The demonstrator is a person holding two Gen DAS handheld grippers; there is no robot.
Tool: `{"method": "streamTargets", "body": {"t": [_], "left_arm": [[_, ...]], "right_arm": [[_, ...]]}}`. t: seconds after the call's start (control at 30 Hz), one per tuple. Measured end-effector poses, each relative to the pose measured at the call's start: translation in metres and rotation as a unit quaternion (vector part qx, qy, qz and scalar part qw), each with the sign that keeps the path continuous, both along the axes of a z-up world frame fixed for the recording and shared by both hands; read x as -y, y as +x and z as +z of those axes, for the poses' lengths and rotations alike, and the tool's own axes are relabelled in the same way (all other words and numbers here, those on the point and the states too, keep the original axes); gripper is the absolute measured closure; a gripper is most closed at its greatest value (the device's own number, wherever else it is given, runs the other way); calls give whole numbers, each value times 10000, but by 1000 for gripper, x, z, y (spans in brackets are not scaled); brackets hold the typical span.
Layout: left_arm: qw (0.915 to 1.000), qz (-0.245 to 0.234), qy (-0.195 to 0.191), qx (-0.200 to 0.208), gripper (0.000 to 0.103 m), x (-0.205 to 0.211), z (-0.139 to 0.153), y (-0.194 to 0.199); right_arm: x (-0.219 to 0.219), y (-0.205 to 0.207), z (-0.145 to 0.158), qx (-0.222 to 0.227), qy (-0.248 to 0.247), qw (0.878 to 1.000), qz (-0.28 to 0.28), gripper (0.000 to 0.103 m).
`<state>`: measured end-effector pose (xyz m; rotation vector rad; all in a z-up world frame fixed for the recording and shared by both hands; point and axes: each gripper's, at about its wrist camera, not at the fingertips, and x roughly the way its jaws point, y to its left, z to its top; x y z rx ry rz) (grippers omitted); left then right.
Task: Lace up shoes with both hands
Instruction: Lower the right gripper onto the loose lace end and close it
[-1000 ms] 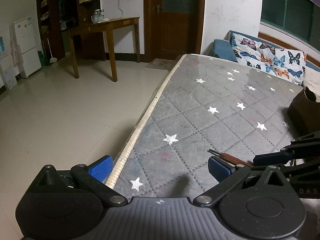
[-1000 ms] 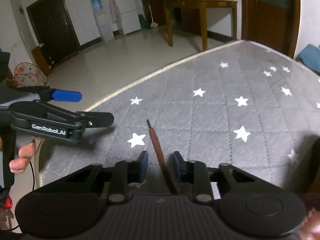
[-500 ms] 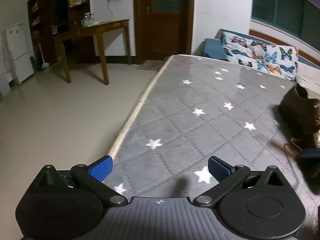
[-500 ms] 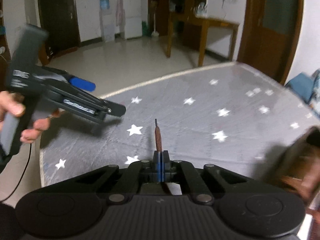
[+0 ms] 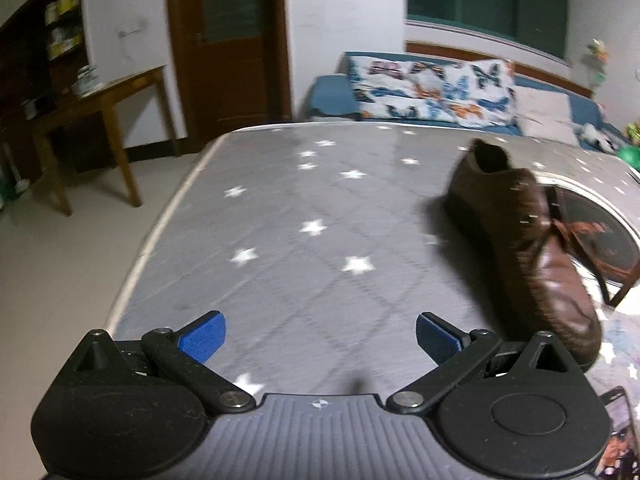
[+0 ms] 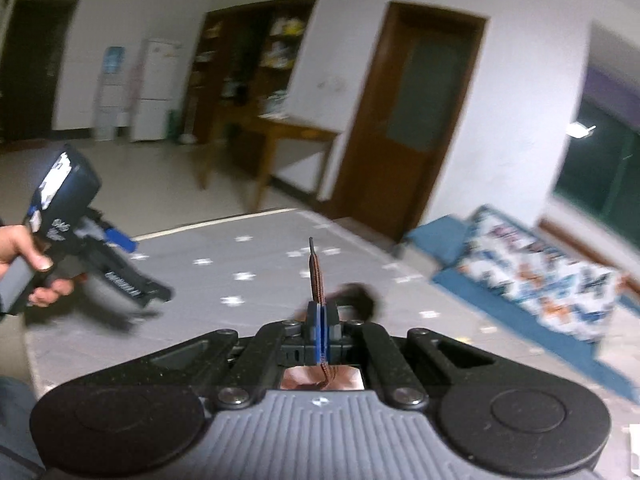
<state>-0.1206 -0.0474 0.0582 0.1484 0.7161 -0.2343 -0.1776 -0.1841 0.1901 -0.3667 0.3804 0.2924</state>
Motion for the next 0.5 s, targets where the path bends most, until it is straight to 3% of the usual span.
{"method": "streamTargets", "body": {"t": [0.23, 0.5], "left_arm": [[9979, -601, 257, -21, 0, 45, 3, 5], [9939, -909, 625, 21, 0, 71, 2, 12]], "right_arm": [[43, -24, 25, 574, -342, 9945, -805, 102], [75, -29, 36, 810, -653, 9873, -1197, 102]]}}
